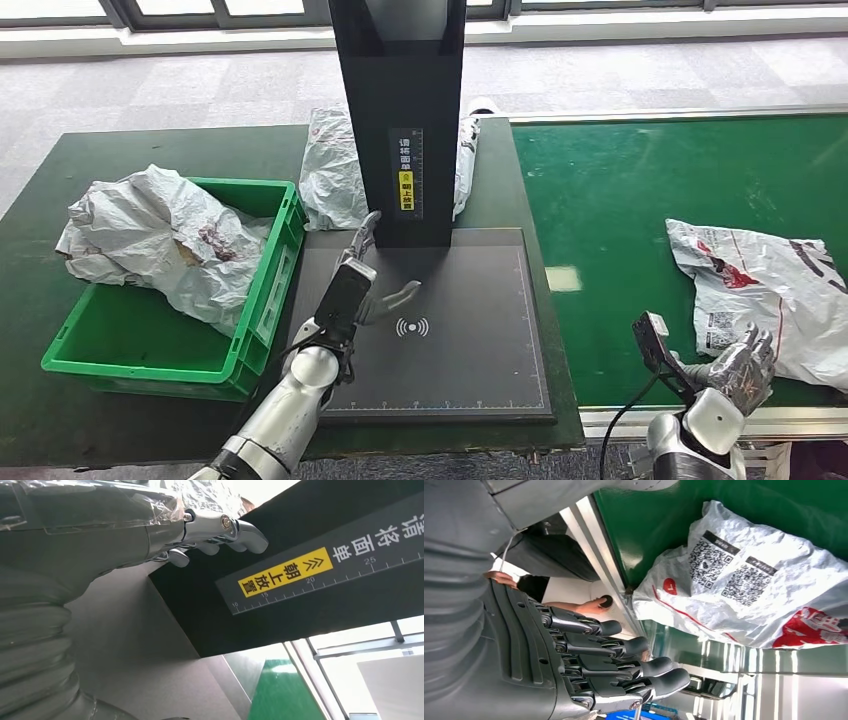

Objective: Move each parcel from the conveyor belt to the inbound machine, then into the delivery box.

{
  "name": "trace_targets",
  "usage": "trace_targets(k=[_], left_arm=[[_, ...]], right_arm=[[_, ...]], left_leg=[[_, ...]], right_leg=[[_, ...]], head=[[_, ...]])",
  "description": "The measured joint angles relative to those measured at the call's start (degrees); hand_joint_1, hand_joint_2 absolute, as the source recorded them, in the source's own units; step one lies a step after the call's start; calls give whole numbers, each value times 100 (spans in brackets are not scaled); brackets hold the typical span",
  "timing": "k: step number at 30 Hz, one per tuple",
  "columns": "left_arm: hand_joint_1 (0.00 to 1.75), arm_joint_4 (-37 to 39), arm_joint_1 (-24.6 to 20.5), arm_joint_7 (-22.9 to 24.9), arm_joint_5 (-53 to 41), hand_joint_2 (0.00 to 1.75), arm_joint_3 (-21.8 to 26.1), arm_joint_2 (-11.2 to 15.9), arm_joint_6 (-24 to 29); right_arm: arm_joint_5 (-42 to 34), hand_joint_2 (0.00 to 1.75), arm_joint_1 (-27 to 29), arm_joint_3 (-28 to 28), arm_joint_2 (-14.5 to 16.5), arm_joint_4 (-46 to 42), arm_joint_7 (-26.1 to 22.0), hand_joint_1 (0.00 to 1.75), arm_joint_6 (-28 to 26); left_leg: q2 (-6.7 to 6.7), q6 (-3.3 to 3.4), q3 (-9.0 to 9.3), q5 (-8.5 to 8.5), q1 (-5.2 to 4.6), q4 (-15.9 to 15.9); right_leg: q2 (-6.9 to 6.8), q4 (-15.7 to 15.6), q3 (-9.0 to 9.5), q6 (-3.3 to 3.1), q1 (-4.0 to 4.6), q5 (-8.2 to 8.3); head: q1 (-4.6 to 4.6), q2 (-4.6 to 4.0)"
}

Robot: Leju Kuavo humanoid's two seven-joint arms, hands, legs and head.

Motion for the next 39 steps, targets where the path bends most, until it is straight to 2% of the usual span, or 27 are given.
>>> trace_targets(k=[4,7,12,20,29,39], left_arm=[[0,-82,84,-9,11,175,22,40,27],[0,-136,151,-39,75,175,51,73,81],[0,-218,240,-69,177,175,120,127,137],[0,-326,351,-96,303,175,151,228,224],[0,-501,560,-123,440,175,161,359,309],[0,-589,647,-133,527,175,165,429,362]], right_arm=[[1,175,-152,125,-8,341,-304,0,-386],[2,175,-285,432,-8,617,-445,0,-662],[2,175,-528,937,-19,1125,-442,0,-711],[1,175,-782,1183,-91,1750,-440,0,-823],[-1,175,-1002,1309,-248,2295,-157,0,-862],[-1,175,-1036,1309,-385,2490,119,0,-859]], left_leg=[[1,0,-1,0,1,-1],[2,-1,0,1,1,-1],[-2,0,0,4,1,-1],[-5,1,-2,3,1,-1],[-8,1,-2,3,0,-1],[-8,1,-2,3,0,0]], right_leg=[[1,1,0,0,0,0],[2,2,0,0,1,0],[-5,2,0,0,1,0],[-6,1,0,0,0,0],[-7,1,-1,0,0,0],[-7,0,-1,0,0,0]], head=[[0,2],[0,1],[0,1],[0,1],[0,1],[0,2]])
